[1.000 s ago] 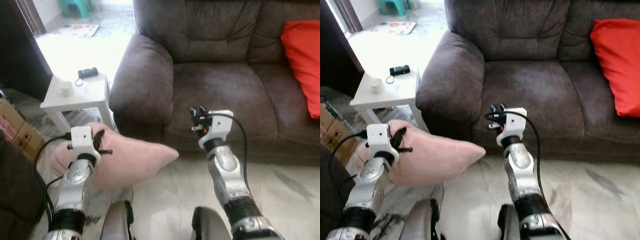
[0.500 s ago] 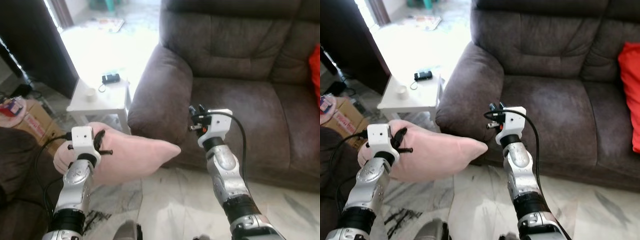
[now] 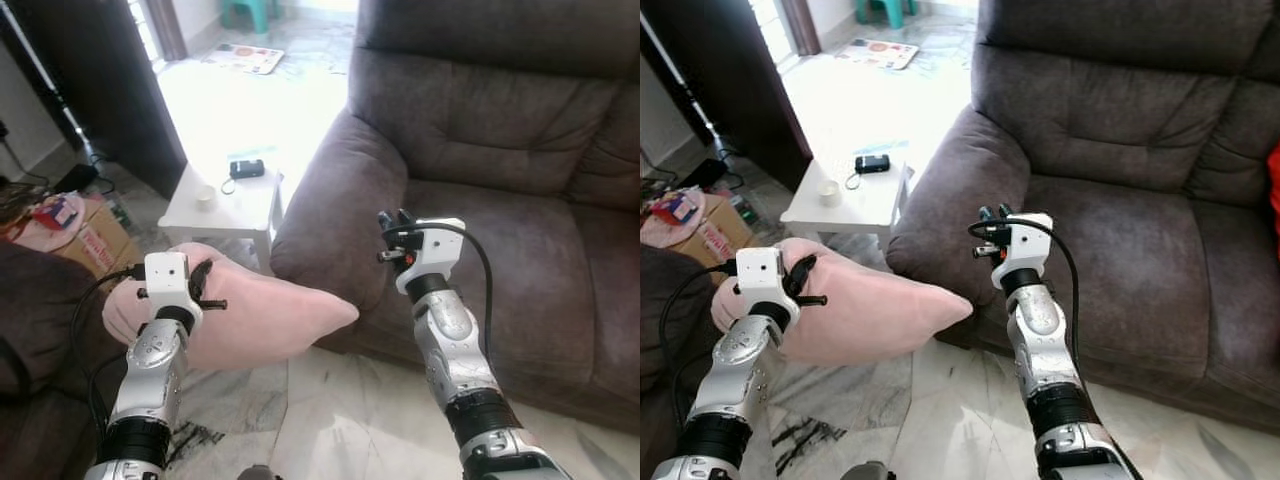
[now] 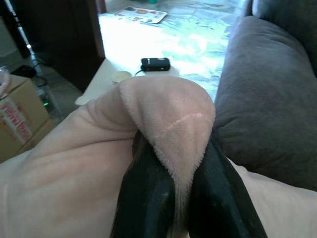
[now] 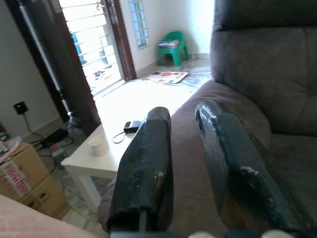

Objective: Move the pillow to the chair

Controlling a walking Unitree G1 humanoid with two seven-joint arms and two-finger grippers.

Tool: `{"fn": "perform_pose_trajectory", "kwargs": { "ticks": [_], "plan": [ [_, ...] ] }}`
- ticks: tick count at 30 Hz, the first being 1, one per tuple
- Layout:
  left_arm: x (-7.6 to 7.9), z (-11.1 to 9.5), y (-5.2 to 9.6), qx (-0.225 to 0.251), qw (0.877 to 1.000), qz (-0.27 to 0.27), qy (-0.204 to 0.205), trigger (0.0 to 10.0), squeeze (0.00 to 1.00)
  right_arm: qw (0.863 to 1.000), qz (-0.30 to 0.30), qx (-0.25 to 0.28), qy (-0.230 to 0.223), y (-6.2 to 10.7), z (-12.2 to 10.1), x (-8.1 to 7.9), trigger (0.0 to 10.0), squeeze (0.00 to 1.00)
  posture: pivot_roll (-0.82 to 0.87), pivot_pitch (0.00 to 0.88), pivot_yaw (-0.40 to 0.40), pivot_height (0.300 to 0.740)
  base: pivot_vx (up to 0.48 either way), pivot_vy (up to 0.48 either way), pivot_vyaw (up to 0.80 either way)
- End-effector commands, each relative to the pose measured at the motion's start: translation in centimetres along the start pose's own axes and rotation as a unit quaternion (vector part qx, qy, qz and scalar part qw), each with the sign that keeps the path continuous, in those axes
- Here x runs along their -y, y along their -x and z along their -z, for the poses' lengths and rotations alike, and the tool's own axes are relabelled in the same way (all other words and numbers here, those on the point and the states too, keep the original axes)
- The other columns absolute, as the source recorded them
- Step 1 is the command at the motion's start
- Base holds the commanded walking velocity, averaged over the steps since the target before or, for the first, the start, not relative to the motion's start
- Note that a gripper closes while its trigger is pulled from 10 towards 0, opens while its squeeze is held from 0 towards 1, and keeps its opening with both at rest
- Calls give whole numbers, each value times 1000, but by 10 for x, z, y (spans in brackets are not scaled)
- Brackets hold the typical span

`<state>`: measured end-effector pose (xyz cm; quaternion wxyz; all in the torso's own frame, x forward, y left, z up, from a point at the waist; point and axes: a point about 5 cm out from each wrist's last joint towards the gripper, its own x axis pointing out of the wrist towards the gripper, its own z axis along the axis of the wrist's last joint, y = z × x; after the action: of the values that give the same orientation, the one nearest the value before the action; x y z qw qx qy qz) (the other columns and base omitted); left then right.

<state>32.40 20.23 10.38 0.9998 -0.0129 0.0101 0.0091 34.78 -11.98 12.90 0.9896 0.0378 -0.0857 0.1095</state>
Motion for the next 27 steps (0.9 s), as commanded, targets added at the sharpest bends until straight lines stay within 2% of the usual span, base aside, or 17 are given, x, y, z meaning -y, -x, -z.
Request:
{"fn": "perform_pose_trajectory", "kwargs": {
  "ticks": [1,9,14,15,16,17,18,19,23,24,25,27],
  "plan": [
    [-2,-26,-4,56,998,1,0,10000,0,1000,-4,1,-3,-2,0,-3,10000,0,87,35,23,740,0,0,0],
    [0,-27,-4,55,998,8,1,10000,0,1000,-12,-7,1,-2,1,-1,10000,0,87,36,23,740,0,0,0],
    [4,-31,-3,56,998,34,3,10000,0,996,-62,-51,44,2,13,-3,10000,0,87,36,19,740,0,0,0],
    [7,-33,-2,60,997,48,-1,10000,0,990,-80,-93,71,6,23,0,10000,0,87,37,19,740,0,0,0],
    [7,-33,-2,60,997,48,-1,10000,0,990,-80,-93,71,6,23,0,10000,0,87,37,19,740,0,0,0],
    [9,-35,-1,63,996,62,-2,10000,0,985,-91,-108,97,9,28,2,10000,0,87,37,19,740,0,0,0],
    [11,-37,1,64,995,76,-1,10000,0,972,-124,-151,127,16,41,6,10000,0,86,36,19,740,0,0,0],
    [11,-37,1,64,995,76,-1,10000,0,972,-124,-151,127,16,41,6,10000,0,86,36,19,740,0,0,0],
    [11,-36,4,60,995,81,-3,10000,0,957,-160,-182,162,27,51,12,10000,0,87,31,18,740,0,0,0],
    [10,-37,5,59,995,83,-5,10000,0,948,-177,-196,177,32,55,15,10000,0,87,31,18,740,0,0,0],
    [10,-37,5,59,995,83,-5,10000,0,948,-177,-196,177,32,55,15,10000,0,87,31,18,740,0,0,0],
    [8,-40,6,60,994,86,-6,10000,0,932,-220,-221,187,41,63,16,10000,0,89,25,18,740,0,0,0]
  ]
}}
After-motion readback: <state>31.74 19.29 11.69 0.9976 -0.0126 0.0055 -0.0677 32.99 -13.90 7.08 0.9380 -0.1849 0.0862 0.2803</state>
